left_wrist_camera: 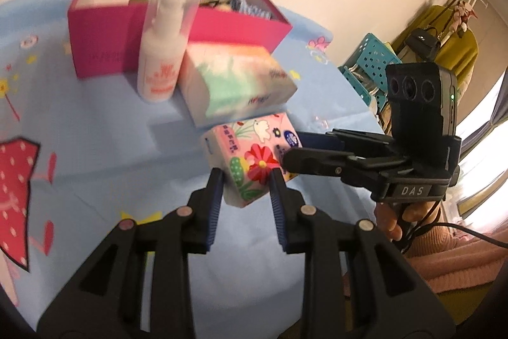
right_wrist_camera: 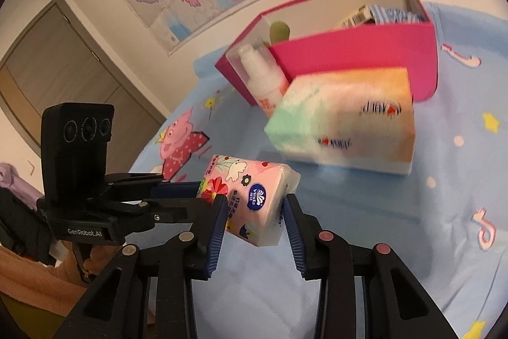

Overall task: Organize soft objects
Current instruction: 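Carry the tissue pack over the pink box and lower it inside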

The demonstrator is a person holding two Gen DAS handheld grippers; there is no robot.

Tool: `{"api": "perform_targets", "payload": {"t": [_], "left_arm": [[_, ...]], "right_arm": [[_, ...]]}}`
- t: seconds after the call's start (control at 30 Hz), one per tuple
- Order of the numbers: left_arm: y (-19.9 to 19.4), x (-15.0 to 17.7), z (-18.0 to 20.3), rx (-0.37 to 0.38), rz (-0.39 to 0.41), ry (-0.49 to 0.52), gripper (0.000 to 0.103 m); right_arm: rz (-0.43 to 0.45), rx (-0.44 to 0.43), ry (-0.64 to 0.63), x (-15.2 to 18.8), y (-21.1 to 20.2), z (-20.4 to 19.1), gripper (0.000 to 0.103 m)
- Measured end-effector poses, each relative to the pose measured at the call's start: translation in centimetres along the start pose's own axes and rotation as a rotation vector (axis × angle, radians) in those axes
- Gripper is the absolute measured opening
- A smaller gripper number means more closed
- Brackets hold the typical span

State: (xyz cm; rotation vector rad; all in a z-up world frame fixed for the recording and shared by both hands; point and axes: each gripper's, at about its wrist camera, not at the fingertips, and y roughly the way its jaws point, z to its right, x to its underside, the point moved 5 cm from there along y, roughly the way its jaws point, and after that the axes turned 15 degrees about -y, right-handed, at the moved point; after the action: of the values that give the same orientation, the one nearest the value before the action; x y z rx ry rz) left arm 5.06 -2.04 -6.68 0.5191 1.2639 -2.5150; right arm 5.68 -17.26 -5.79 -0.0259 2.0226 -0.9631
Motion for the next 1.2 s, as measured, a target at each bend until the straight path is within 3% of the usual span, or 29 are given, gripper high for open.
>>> {"api": "perform_targets", "payload": {"t": [0.63, 1.2], "left_arm": [[-2.8, -6.4, 3.3, -0.021, 0.118, 0.103, 0.031], [-3.3, -15.4, 2.6, -0.052, 0.209, 0.075, 0.031]], "right_arm": [[0.13, 0.068, -0.07, -7.2, -2.9, 1.0, 0.038], [0.211, 0.087, -0.108, -15.5, -2.0, 3.3, 0.038]]}}
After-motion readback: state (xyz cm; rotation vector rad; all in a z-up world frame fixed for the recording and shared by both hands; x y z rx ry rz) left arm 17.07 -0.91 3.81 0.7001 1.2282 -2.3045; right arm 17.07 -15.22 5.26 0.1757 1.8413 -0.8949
